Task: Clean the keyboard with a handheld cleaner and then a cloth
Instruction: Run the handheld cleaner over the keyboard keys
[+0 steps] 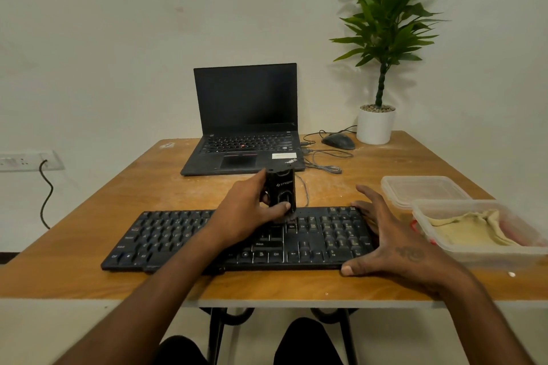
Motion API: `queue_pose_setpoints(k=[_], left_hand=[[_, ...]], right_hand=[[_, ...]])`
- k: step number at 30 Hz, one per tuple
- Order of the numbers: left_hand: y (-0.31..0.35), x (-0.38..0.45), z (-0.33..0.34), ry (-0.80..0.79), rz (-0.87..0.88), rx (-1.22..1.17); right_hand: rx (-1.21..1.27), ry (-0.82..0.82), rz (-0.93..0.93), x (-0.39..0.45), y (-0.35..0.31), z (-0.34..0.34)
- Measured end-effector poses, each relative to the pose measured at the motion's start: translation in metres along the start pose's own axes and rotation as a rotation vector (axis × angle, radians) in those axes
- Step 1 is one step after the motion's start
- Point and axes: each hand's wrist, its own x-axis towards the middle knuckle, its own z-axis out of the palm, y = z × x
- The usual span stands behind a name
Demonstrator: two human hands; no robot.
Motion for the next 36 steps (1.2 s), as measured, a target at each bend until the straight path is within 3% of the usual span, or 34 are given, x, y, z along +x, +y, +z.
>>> queue_pose_setpoints(k=[7, 12, 25, 32, 36], left_hand=[[0.003, -0.044, -0.020, -0.196, -0.032, -0.234], [-0.003, -0.056, -0.030, -0.173, -0.040, -0.241], [-0.046, -0.002, -0.040, 0.030, -0.082, 0.021], [-0.034, -0.026, -0.046, -0.173, -0.092, -0.238], [-0.033, -0.051, -0.051, -0.208, -0.079, -0.298]], right_hand=[[0.000, 0.001, -0.002, 0.000, 0.001, -0.001], [-0.019, 0.007, -0.007, 0.000, 0.001, 0.000], [-0.014, -0.025, -0.004, 0.003, 0.002, -0.002], [-0.030, -0.023, 0.008, 0.003, 0.001, -0.002], [-0.061, -0.011, -0.001, 0.002, 0.000, -0.001]])
